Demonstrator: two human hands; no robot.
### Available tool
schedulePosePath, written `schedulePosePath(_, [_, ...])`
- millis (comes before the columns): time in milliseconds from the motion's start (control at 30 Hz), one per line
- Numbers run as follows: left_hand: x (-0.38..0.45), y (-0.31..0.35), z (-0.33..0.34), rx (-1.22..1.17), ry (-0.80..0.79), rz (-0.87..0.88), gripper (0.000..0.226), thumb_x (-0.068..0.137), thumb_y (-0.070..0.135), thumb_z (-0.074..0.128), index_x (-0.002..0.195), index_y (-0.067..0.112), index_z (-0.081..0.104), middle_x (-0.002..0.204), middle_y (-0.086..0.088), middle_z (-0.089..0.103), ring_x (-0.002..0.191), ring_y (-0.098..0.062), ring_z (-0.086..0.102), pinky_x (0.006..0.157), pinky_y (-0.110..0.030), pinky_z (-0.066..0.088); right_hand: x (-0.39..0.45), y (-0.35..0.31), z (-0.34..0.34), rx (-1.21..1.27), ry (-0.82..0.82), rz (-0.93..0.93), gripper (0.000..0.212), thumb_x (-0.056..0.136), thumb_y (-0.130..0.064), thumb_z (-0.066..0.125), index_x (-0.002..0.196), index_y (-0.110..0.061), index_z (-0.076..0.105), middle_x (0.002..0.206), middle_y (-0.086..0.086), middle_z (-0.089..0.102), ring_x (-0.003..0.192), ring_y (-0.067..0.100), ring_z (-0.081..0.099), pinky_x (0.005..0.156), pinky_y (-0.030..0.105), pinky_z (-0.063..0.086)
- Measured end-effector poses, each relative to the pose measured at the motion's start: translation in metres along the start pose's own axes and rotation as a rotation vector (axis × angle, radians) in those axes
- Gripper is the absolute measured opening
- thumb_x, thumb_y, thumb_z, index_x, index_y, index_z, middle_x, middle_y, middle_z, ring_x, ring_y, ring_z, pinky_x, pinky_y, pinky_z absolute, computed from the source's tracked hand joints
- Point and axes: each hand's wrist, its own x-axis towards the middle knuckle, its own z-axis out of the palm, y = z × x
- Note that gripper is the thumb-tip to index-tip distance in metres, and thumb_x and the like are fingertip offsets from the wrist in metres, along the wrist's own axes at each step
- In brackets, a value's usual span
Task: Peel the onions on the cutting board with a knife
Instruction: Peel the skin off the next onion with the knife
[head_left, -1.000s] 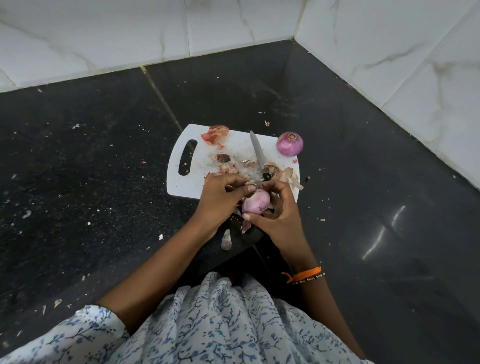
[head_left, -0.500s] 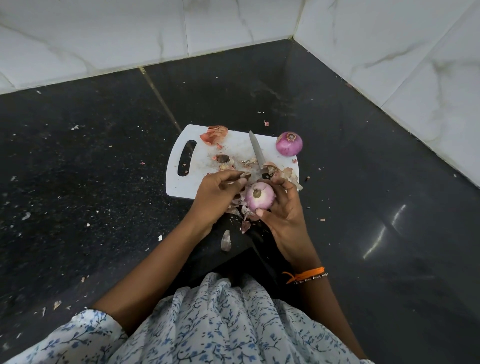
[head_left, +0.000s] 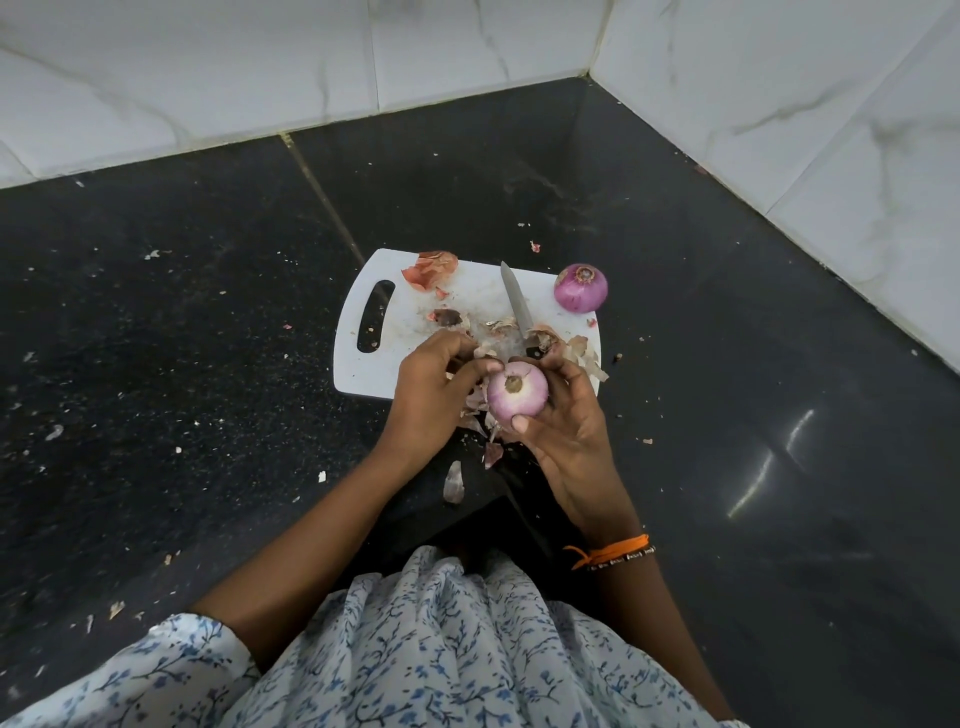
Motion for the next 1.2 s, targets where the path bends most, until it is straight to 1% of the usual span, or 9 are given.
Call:
schedulePosePath(67, [0.0,-0.001,-0.003,-0.064,0.075,-0.047,0.022,0.093,0.015,0.056,0.07,0.015,0.06,0.069,0.002,0.064,0.062,-0.004,0.057,0.06,-0.024,0.049,0.0,-0.003,-0.001,0.046,-0.004,0.024,0.049,0.075,0.012,0.056,0.116,-0.013,0.048,0.116,0.002,0.064,0.112,0.022,0.059,0.095,0.041,0.05])
schedulePosePath(167, [-0.001,0.001,-0.008,-0.156,0.114,-0.096,0.036,0.099,0.024,0.044,0.076,0.007,0.067,0.075,-0.012,0.07,0.069,-0.02,0.064,0.068,-0.033,0.052,-0.001,-0.004,-0.002,0.076,-0.02,0.028,0.047,0.077,0.012,0.054,0.117,-0.01,0.048,0.119,0.007,0.062,0.113,0.024,0.059,0.093,0.039,0.052])
schedulePosePath(233, [0.0,0.002,-0.01,-0.119,0.019,-0.115,0.025,0.097,0.022,0.05,0.087,0.009,0.069,0.086,-0.011,0.071,0.079,-0.027,0.066,0.074,-0.037,0.053,0.0,-0.003,-0.002,0.043,-0.013,-0.001,0.048,0.075,0.012,0.057,0.117,-0.012,0.049,0.121,0.007,0.06,0.116,0.025,0.057,0.099,0.041,0.048])
schedulePosePath(300, [0.001,0.004,-0.013,-0.117,-0.118,-0.137,0.01,0.091,0.019,0.06,0.095,0.017,0.069,0.093,0.0,0.071,0.087,-0.02,0.066,0.075,-0.034,0.056,0.001,-0.001,-0.003,-0.014,0.001,-0.026,0.049,0.074,0.011,0.061,0.114,-0.015,0.051,0.121,0.005,0.058,0.117,0.028,0.053,0.102,0.044,0.044])
schedulePosePath(467, [-0.003,0.007,-0.01,-0.382,-0.325,-0.254,0.028,0.076,0.003,0.073,0.1,0.018,0.068,0.099,0.0,0.069,0.083,-0.016,0.07,0.066,-0.027,0.058,0.002,0.001,-0.004,0.006,-0.025,-0.012,0.042,0.077,0.011,0.057,0.111,-0.014,0.053,0.118,0.012,0.057,0.112,0.03,0.052,0.096,0.041,0.047])
schedulePosePath(700, [-0.007,0.006,0.001,-0.352,-0.248,-0.311,0.042,0.055,0.017,0.086,0.093,0.018,0.066,0.092,0.0,0.067,0.087,-0.016,0.069,0.069,-0.033,0.058,0.0,0.004,-0.007,-0.085,-0.023,-0.019,0.058,0.074,0.024,0.056,0.116,-0.017,0.048,0.118,0.006,0.058,0.115,0.024,0.054,0.099,0.038,0.047])
schedulePosePath(800, [-0.006,0.006,0.002,-0.385,-0.211,-0.322,0.034,0.062,0.011,0.084,0.091,0.011,0.066,0.087,-0.003,0.067,0.074,-0.013,0.069,0.058,-0.026,0.055,0.0,0.003,-0.006,-0.055,-0.036,-0.001,0.054,0.074,0.018,0.058,0.116,-0.015,0.048,0.118,0.003,0.062,0.114,0.021,0.057,0.097,0.034,0.049])
schedulePosePath(1033, [-0.004,0.007,-0.002,-0.474,-0.172,-0.366,0.004,0.083,0.006,0.066,0.079,0.008,0.066,0.091,-0.01,0.065,0.064,-0.016,0.069,0.05,-0.025,0.056,0.002,0.001,-0.008,-0.024,-0.027,0.027,0.049,0.075,0.012,0.059,0.118,-0.01,0.05,0.119,0.006,0.063,0.115,0.023,0.057,0.095,0.033,0.05])
schedulePosePath(1200, [-0.004,0.009,-0.003,-0.485,-0.184,-0.385,0.006,0.082,0.019,0.068,0.081,0.014,0.07,0.096,-0.013,0.066,0.075,-0.02,0.07,0.057,-0.026,0.057,0.002,0.001,-0.008,-0.026,-0.005,0.024,0.052,0.072,0.005,0.067,0.118,-0.012,0.051,0.12,0.005,0.063,0.115,0.023,0.058,0.095,0.033,0.051])
